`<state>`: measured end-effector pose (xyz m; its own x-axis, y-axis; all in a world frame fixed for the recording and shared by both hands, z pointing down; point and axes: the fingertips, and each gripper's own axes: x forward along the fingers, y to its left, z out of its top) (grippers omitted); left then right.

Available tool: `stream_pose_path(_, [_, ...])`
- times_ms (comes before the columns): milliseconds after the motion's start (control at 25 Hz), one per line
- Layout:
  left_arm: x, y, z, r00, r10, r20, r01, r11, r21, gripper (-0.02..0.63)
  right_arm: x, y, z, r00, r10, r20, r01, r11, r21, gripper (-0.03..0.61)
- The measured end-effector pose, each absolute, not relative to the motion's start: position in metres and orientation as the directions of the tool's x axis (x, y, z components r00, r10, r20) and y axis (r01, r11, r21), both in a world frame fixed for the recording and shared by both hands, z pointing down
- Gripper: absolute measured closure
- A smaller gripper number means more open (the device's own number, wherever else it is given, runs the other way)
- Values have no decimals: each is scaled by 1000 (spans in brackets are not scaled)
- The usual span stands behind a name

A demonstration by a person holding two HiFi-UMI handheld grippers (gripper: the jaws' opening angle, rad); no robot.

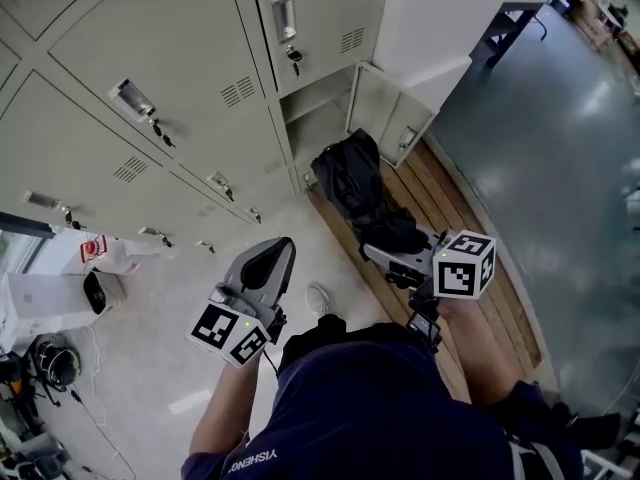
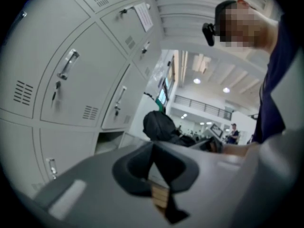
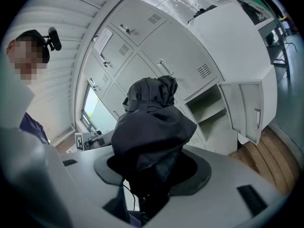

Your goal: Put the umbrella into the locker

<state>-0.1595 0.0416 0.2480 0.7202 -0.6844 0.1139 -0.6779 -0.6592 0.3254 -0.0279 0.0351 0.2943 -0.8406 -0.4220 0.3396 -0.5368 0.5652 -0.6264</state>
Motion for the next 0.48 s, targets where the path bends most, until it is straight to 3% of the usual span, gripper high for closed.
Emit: stream_pose_path(480, [-195, -17, 271, 755, -636, 160, -645, -677, 354, 612, -41, -34, 333, -759, -448, 473, -651, 502, -569, 365])
